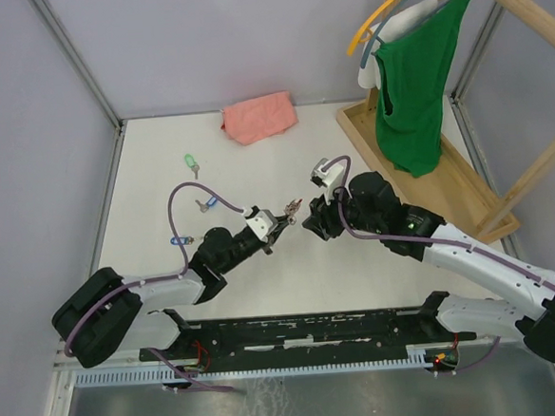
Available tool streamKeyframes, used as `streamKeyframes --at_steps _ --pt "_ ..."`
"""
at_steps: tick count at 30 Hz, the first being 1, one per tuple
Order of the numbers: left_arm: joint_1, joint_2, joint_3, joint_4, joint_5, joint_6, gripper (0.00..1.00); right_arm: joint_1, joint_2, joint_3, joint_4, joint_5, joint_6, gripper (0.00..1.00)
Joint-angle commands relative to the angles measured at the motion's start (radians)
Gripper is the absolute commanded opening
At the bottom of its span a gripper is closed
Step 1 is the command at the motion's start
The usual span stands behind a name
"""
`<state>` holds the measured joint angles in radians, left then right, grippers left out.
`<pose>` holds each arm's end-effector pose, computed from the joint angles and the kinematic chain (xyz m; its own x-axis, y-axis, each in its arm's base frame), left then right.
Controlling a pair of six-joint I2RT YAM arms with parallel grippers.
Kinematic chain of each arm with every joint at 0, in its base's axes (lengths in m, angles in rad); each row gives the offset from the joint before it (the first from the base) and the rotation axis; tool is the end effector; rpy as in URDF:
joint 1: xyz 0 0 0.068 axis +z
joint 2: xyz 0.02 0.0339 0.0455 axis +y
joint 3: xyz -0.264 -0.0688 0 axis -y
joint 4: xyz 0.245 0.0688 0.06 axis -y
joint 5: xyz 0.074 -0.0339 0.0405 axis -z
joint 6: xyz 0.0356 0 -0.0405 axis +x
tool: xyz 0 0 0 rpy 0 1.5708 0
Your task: Put the keys on the keyring
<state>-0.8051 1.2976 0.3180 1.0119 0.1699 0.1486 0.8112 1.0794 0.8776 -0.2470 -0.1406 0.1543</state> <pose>0.1649 -0.1802 0.2013 0.1447 0.0601 -0.9877 0.8152 0.5585 0.1534 0.1657 0.1818 0.3085 -0.4189 -0.2202 -0.8809 -0.7494 0.6316 0.1985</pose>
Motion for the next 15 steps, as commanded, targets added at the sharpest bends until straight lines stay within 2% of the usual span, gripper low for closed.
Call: streamKeyframes --at_steps 1,4,6,11,15 --pt "-0.011 -0.086 0.022 -0.05 -0.074 0.168 0.03 0.003 -0.016 0.064 -0.055 -0.014 -0.079 0.53" --pt "-0.014 -0.104 0.023 -0.062 -0.096 0.194 0.03 0.004 -0.012 0.039 0.002 -0.045 -0.086 0.56" --pt "-0.021 -0.114 0.03 -0.084 -0.124 0.214 0.03 0.003 -0.008 0.028 0.058 -0.023 -0.031 0.56" --pt "-0.047 -0.146 0.038 -0.115 -0.222 0.246 0.03 0.006 0.031 0.038 0.153 0.036 0.204 0.55" --pt "-0.077 -0.152 0.049 -0.135 -0.3 0.264 0.03 0.027 0.105 0.09 0.113 0.116 0.346 0.53"
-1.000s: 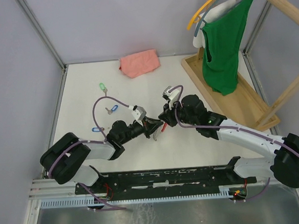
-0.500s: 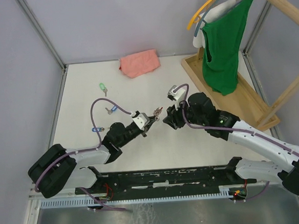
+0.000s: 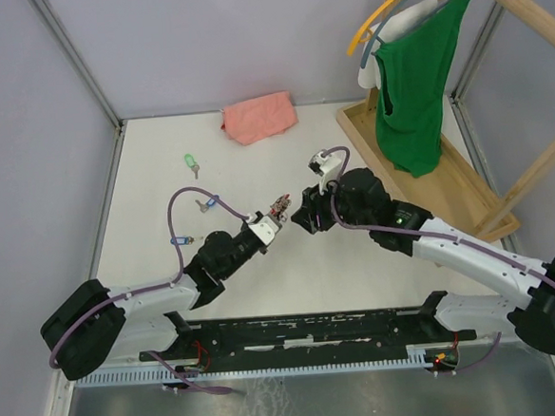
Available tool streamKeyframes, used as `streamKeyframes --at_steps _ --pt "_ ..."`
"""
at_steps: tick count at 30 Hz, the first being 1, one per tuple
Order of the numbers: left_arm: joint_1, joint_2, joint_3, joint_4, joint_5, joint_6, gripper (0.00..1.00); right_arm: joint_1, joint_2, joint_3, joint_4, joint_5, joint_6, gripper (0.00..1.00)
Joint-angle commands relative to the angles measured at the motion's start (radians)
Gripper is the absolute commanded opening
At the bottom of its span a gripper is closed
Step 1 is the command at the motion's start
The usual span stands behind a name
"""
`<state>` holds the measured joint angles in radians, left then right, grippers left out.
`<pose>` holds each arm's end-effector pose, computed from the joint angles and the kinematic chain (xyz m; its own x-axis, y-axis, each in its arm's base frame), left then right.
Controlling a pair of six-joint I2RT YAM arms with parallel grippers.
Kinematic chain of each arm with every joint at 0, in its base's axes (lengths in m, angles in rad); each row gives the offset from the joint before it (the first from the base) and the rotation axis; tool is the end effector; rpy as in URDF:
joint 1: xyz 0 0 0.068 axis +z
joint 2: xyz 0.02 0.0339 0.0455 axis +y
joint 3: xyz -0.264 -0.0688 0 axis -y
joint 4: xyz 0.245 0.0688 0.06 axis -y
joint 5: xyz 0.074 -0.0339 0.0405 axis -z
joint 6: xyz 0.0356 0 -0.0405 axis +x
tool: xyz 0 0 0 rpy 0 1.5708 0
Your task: Put the keys on the keyring
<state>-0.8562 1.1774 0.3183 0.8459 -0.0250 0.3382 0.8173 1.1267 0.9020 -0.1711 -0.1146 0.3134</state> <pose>0.1539 -0.1760 0.2095 0.2369 0.2330 -0.9432 0.6998 0.6325 0.3321 0.1747 0.1922 0.3136 -0.4966 -0.0817 -0.8642 -0.6766 0.6601 0.3264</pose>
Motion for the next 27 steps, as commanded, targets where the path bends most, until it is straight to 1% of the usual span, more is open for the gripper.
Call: streamKeyframes --at_steps 1,5,8,12,16,17,22,27 --pt "-0.032 -0.034 0.053 0.023 -0.119 0.077 0.03 0.03 0.072 0.075 0.023 0.12 0.221 0.52" --pt "-0.041 -0.031 0.056 0.017 -0.134 0.073 0.03 0.066 0.097 0.087 0.009 0.212 0.308 0.51" --pt "-0.046 -0.022 0.059 0.017 -0.148 0.065 0.03 0.08 0.11 0.085 0.019 0.228 0.344 0.51" --pt "-0.049 -0.018 0.062 0.018 -0.154 0.052 0.03 0.086 0.126 0.081 0.035 0.243 0.376 0.48" --pt "-0.05 -0.029 0.047 0.042 -0.136 0.008 0.03 0.084 0.111 0.042 0.06 0.287 0.389 0.45" --pt "-0.049 -0.032 0.046 0.043 -0.137 -0.004 0.03 0.08 0.107 0.035 0.064 0.286 0.386 0.44" --pt "-0.049 -0.022 0.03 0.077 -0.13 -0.071 0.03 0.05 0.076 -0.009 0.133 0.184 0.372 0.44" --pt "-0.049 -0.005 0.036 0.075 -0.134 -0.11 0.03 0.042 0.105 0.022 0.127 0.133 0.379 0.42"
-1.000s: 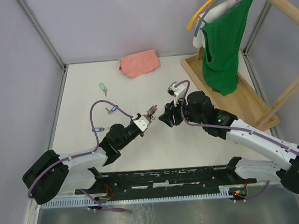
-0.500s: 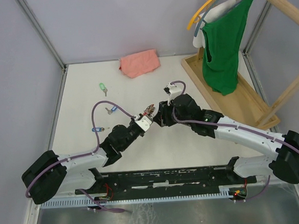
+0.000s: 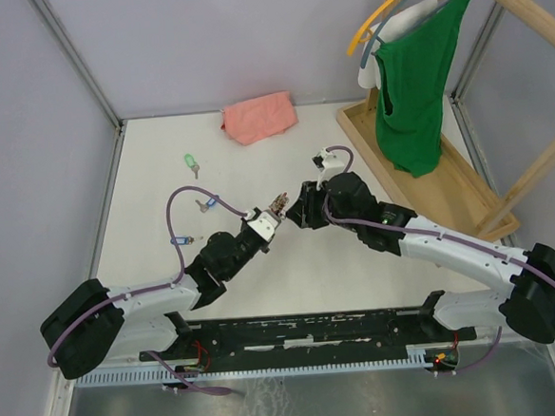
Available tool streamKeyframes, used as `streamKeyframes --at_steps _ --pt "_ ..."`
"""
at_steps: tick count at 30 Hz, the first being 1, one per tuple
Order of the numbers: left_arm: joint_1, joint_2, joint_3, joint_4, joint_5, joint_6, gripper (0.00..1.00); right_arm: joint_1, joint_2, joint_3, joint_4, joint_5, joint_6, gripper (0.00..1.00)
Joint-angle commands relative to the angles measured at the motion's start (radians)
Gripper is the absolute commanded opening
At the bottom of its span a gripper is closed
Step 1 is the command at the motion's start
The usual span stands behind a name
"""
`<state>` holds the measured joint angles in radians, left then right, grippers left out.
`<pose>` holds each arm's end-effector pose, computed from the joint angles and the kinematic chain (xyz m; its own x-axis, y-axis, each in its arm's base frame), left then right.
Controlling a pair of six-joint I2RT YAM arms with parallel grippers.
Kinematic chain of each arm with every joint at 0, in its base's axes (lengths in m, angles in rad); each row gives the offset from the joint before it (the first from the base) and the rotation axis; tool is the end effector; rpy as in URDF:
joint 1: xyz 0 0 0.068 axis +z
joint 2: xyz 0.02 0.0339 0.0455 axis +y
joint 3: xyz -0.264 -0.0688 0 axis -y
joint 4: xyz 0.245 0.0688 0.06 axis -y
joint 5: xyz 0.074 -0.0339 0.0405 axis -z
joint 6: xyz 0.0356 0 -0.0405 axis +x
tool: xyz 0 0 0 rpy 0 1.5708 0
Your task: Put the keys on the keyring
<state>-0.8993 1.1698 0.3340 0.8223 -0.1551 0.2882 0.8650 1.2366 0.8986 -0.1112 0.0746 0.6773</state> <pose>0.1505 -0.1805 0.2136 0.1845 0.2192 -0.9581 0.6518 0.7023 0.2862 0.1856 0.2137 0.2907 -0.6679 0.1798 -0.7222 -0.3810 0.7510 0.5393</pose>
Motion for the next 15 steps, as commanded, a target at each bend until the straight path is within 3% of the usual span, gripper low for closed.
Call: streamKeyframes --at_steps 1,15 --pt "-0.007 0.005 0.022 0.098 -0.002 -0.061 0.03 -0.006 0.007 0.035 0.063 -0.064 0.019 0.42" --pt "-0.006 -0.005 0.009 0.105 0.019 -0.071 0.03 -0.006 0.07 0.053 0.084 -0.029 0.067 0.48"
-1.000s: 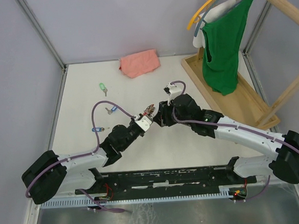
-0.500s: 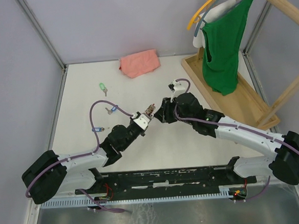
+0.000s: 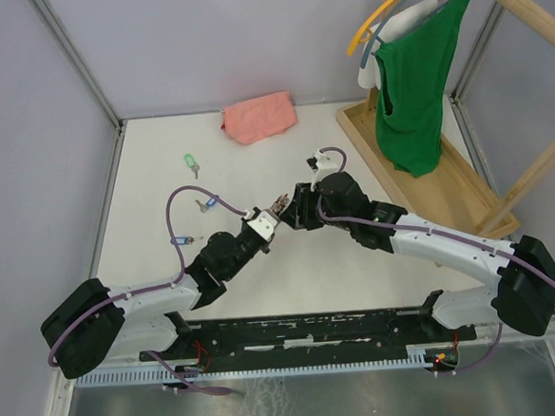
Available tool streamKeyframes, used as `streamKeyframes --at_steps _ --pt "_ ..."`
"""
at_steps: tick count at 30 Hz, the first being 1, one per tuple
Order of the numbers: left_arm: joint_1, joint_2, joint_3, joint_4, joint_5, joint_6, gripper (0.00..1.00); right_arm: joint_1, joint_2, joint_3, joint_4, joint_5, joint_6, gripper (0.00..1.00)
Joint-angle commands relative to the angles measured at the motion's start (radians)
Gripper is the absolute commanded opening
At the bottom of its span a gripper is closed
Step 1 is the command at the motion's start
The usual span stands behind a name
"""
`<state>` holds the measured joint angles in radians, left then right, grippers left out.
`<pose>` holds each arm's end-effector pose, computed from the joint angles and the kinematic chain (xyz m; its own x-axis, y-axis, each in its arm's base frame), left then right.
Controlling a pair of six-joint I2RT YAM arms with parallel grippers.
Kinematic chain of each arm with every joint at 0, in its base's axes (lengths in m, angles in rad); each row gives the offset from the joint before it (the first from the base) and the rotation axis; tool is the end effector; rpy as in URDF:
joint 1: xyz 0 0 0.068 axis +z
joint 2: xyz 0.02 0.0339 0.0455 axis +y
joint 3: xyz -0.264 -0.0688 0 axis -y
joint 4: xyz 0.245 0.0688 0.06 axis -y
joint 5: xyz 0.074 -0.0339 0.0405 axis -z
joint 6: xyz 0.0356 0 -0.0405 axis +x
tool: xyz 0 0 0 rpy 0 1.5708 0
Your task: Put the keys on the keyring
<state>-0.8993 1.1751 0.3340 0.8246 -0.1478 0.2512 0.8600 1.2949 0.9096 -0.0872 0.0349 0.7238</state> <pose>0.1506 -0.1811 0.2127 0.1598 0.1941 -0.9679 0.6639 0.7045 0.2509 0.1936 0.2229 0.2812 -0.7106 0.1890 -0.6777 -0.3557 0.7346 0.5778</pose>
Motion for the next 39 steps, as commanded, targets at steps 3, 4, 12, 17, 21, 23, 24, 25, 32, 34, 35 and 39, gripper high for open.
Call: streamKeyframes --at_steps 3,4,12,17,21,23,24,25,32,34,35,39 --pt "-0.007 -0.01 0.013 0.099 0.011 -0.04 0.03 -0.001 0.027 0.039 0.083 -0.002 0.03 0.48" --pt "-0.007 -0.008 0.013 0.101 0.011 -0.042 0.03 -0.001 0.032 0.037 0.095 -0.008 0.038 0.48" --pt "-0.006 0.008 -0.002 0.139 0.03 -0.092 0.03 -0.01 0.04 -0.013 0.234 -0.072 0.04 0.48" --pt "-0.007 0.01 -0.018 0.174 0.026 -0.14 0.03 -0.04 0.041 -0.069 0.349 -0.139 0.096 0.47" --pt "-0.007 0.021 -0.034 0.222 0.024 -0.193 0.03 -0.064 0.036 -0.1 0.399 -0.177 0.147 0.46" --pt "-0.006 0.028 -0.034 0.228 0.021 -0.208 0.03 -0.067 0.027 -0.1 0.381 -0.179 0.142 0.45" --pt "-0.006 0.031 -0.032 0.229 0.02 -0.211 0.03 -0.067 0.022 -0.103 0.379 -0.185 0.138 0.45" --pt "-0.005 0.037 -0.031 0.228 0.016 -0.212 0.03 -0.067 0.015 -0.103 0.377 -0.192 0.136 0.45" --pt "-0.004 0.047 -0.032 0.227 0.005 -0.218 0.03 -0.067 -0.026 -0.071 0.252 -0.189 0.087 0.36" --pt "-0.005 0.044 -0.032 0.219 -0.005 -0.212 0.03 -0.068 -0.035 -0.072 0.249 -0.207 0.084 0.34" --pt "-0.005 0.043 -0.031 0.215 -0.009 -0.209 0.03 -0.068 -0.038 -0.071 0.249 -0.219 0.084 0.34" --pt "-0.006 0.044 -0.031 0.206 -0.011 -0.205 0.03 -0.069 -0.052 -0.07 0.249 -0.244 0.082 0.33"
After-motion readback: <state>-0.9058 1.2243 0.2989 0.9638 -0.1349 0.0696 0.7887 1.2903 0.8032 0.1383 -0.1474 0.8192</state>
